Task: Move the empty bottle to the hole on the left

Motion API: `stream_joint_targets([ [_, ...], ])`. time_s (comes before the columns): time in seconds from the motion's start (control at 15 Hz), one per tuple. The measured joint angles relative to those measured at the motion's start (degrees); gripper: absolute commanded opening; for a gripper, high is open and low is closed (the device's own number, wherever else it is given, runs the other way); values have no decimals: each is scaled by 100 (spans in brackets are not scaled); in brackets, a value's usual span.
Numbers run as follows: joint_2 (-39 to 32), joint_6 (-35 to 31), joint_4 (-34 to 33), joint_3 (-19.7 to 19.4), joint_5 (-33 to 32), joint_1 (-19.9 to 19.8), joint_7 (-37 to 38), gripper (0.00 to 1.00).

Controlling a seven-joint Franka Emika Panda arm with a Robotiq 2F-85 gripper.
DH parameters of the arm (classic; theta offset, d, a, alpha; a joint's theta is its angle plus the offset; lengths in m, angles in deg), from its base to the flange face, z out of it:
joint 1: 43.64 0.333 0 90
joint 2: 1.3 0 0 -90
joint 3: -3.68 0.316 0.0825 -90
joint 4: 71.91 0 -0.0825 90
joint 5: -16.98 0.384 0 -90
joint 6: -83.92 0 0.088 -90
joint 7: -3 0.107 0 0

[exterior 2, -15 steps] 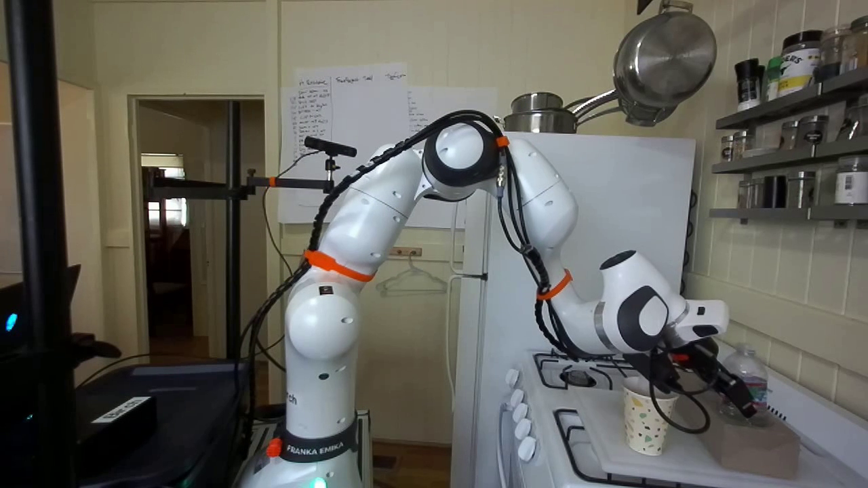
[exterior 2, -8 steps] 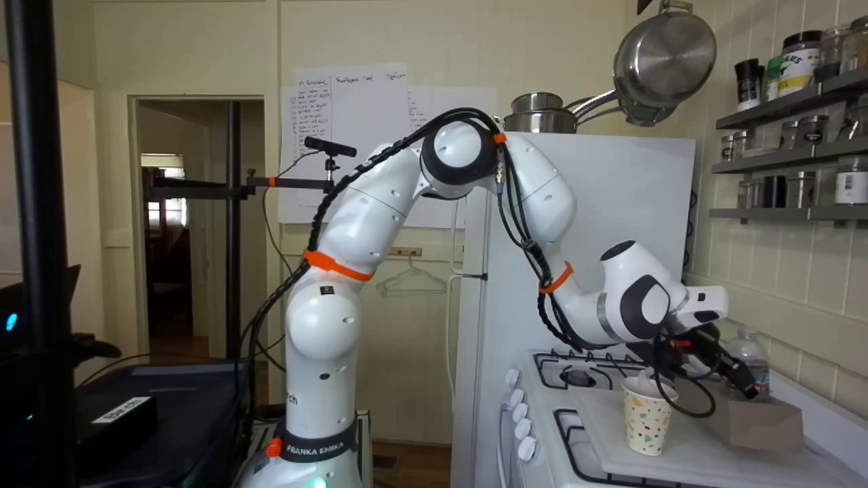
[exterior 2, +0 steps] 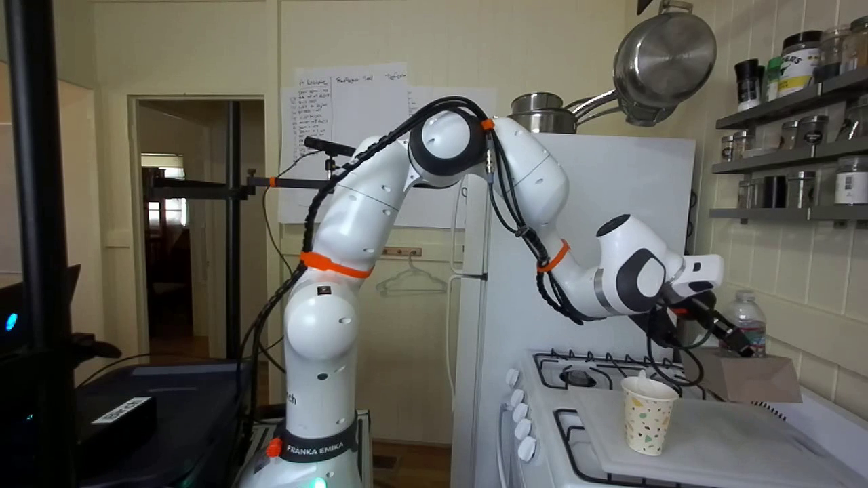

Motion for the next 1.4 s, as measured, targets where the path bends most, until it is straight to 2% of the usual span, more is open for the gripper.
stream_joint_targets([
  [0.13,25,4,-32,-92,-19,73,1,16],
  [0.4,-48,-108,-207,-1176,-84,821,-25,16],
  [0.67,-185,-108,-244,-1907,-153,1407,-159,16],
  [1.07,-688,-101,-262,-3267,-384,2507,-599,16],
  [1.4,-1149,-108,-250,-3913,-498,3101,-920,16],
])
